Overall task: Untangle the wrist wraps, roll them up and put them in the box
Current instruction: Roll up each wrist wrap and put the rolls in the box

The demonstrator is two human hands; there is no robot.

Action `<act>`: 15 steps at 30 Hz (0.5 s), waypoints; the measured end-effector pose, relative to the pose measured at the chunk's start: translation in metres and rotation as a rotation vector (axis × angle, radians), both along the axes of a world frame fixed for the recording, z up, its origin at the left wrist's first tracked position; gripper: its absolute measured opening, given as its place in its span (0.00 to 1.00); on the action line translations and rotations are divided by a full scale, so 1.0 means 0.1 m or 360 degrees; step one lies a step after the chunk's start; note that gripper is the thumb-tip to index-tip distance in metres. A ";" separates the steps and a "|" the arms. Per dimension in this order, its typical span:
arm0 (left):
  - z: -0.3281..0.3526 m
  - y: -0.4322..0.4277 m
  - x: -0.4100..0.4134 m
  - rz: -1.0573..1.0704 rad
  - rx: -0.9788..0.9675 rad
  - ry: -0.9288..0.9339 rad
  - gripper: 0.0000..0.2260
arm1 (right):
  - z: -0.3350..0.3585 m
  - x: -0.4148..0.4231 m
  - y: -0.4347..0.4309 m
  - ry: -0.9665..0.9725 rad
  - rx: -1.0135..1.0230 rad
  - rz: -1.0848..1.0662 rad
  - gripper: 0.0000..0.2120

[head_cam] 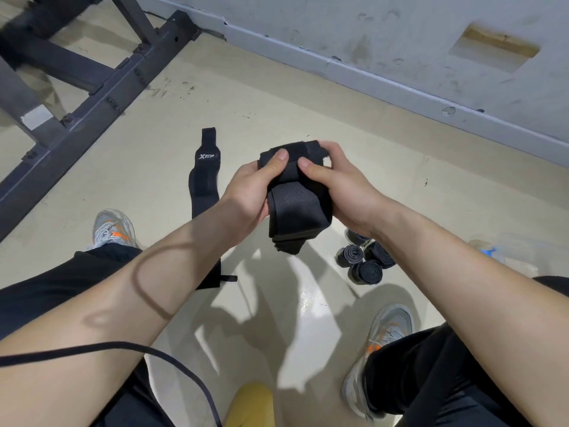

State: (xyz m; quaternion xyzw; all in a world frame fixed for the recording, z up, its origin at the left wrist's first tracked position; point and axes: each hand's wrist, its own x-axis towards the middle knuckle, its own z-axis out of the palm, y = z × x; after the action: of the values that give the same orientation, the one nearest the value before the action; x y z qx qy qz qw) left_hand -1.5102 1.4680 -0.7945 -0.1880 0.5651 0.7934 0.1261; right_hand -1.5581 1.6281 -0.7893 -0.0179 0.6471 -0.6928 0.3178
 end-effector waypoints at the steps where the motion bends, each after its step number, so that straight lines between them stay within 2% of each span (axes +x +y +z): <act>1: 0.00 0.02 0.01 0.0040 0.0003 0.0006 0.18 | -0.02 0.03 -0.02 -0.0045 0.0009 -0.0031 0.16; 4: 0.00 0.11 0.04 0.0181 0.0005 -0.0003 0.18 | -0.09 0.11 -0.10 -0.0149 0.0032 -0.0118 0.19; 6: -0.04 0.16 0.07 0.0250 -0.0020 -0.0007 0.17 | -0.11 0.13 -0.15 -0.0252 0.0021 -0.0139 0.29; 8: -0.07 0.20 0.09 0.0300 -0.0065 -0.0002 0.21 | -0.13 0.14 -0.17 -0.0332 -0.0012 -0.0136 0.36; 10: -0.08 0.20 0.09 0.0331 -0.0097 -0.0013 0.26 | -0.14 0.17 -0.19 -0.0397 -0.0073 -0.0105 0.35; 15: -0.09 0.17 0.09 0.0244 -0.0246 0.0074 0.27 | -0.06 0.11 -0.13 -0.0312 0.0010 -0.0053 0.28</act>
State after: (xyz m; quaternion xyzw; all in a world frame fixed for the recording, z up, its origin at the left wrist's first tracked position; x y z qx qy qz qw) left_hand -1.5010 1.4848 -0.8036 -0.2215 0.6114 0.7588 0.0371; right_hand -1.5470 1.6155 -0.7956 0.0618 0.6153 -0.6944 0.3681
